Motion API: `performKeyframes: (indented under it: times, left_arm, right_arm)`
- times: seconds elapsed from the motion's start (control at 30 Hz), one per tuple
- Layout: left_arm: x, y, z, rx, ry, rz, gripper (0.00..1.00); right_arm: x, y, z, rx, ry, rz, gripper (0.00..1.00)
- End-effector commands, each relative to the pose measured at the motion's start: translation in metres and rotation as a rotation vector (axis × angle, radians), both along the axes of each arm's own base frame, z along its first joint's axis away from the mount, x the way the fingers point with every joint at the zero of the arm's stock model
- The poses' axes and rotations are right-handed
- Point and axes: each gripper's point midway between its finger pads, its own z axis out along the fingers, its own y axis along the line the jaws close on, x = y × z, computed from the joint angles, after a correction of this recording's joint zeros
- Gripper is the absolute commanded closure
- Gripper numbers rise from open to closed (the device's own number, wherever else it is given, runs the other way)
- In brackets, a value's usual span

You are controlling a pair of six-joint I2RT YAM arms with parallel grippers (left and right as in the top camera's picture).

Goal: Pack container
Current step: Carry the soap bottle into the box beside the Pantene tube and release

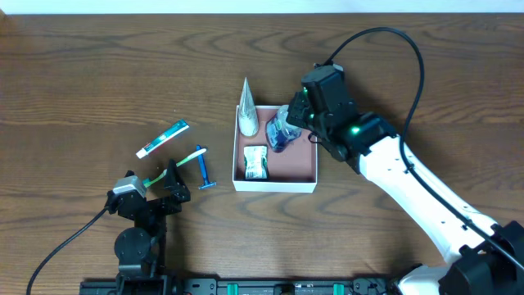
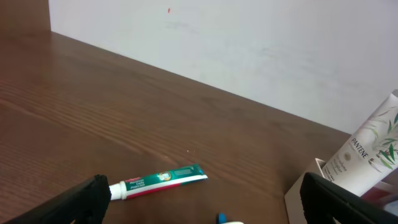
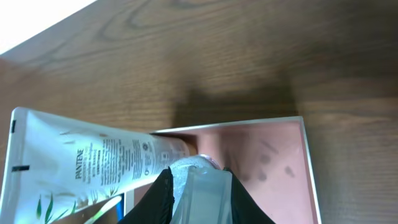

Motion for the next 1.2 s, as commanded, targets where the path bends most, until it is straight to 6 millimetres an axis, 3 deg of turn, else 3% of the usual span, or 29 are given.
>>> performKeyframes:
  times: [0.0, 0.43, 1.17]
  left_arm:
    - [-0.001, 0.002, -0.019, 0.014, 0.054, 0.010, 0.02]
    - [-0.001, 0.002, -0.018, 0.014, 0.054, 0.010, 0.02]
    - [-0.001, 0.002, -0.019, 0.014, 0.054, 0.010, 0.02]
  right_arm:
    - [0.009, 0.005, 0.009, -0.002, -0.056, -0.052, 0.81]
    - [0.015, 0.029, -0.027, -0.065, -0.056, -0.043, 0.81]
    - [0.025, 0.013, -0.025, -0.133, -0.109, -0.128, 0.81]
